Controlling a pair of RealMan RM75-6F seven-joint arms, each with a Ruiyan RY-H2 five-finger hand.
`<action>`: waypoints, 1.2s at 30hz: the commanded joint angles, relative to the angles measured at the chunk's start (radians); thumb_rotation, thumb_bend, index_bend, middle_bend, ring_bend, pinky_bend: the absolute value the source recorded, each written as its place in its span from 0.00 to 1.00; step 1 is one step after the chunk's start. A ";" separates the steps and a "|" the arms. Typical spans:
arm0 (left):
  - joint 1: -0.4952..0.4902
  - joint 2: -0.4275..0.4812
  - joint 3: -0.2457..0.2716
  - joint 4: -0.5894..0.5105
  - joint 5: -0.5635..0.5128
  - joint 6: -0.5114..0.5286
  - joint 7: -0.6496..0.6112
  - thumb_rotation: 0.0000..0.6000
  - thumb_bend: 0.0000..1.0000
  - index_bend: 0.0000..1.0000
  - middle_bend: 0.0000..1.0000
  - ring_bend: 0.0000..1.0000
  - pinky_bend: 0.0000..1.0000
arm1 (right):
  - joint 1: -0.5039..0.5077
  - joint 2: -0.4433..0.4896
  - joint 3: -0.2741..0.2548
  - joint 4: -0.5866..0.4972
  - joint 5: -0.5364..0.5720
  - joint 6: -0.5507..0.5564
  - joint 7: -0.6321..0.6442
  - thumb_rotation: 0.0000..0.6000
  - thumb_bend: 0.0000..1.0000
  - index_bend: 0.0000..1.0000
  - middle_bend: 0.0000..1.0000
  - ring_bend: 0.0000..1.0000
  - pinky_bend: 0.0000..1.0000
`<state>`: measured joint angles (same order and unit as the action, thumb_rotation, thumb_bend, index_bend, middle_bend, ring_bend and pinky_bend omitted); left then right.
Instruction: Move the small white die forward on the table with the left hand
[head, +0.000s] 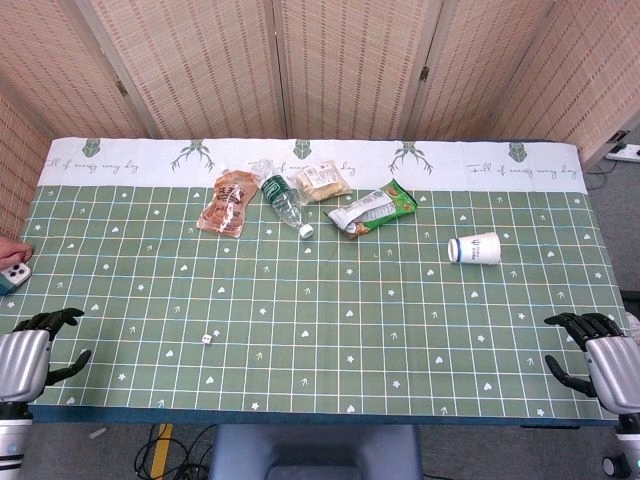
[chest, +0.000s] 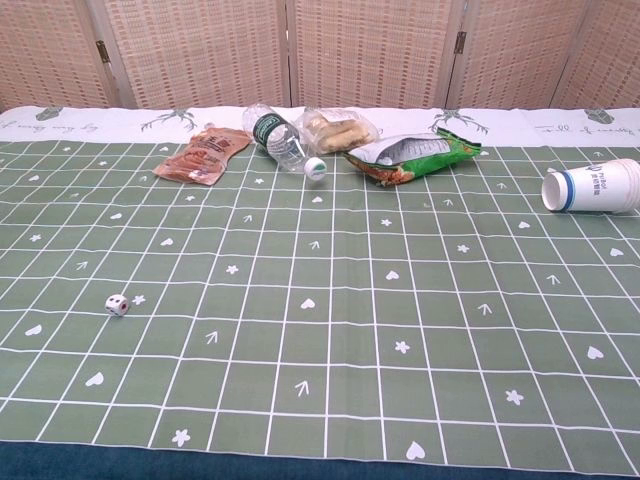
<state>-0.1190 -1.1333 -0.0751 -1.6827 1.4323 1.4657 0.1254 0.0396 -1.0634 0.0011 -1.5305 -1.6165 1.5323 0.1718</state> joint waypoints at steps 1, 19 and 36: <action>-0.001 0.000 0.001 -0.001 -0.002 -0.004 0.003 1.00 0.24 0.34 0.44 0.36 0.43 | -0.001 0.000 0.000 0.000 0.000 0.001 0.000 1.00 0.24 0.34 0.35 0.34 0.27; -0.069 0.012 0.000 -0.018 0.093 -0.052 0.007 1.00 0.24 0.35 0.43 0.36 0.43 | -0.009 0.003 0.003 0.001 -0.012 0.030 0.005 1.00 0.24 0.34 0.35 0.34 0.27; -0.305 -0.080 0.007 0.023 0.174 -0.342 0.022 1.00 0.24 0.37 0.75 0.64 0.70 | -0.013 0.000 0.002 0.004 -0.006 0.032 0.008 1.00 0.24 0.34 0.35 0.34 0.27</action>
<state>-0.4021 -1.1908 -0.0709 -1.6790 1.6079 1.1480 0.1532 0.0269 -1.0635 0.0035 -1.5265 -1.6234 1.5642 0.1790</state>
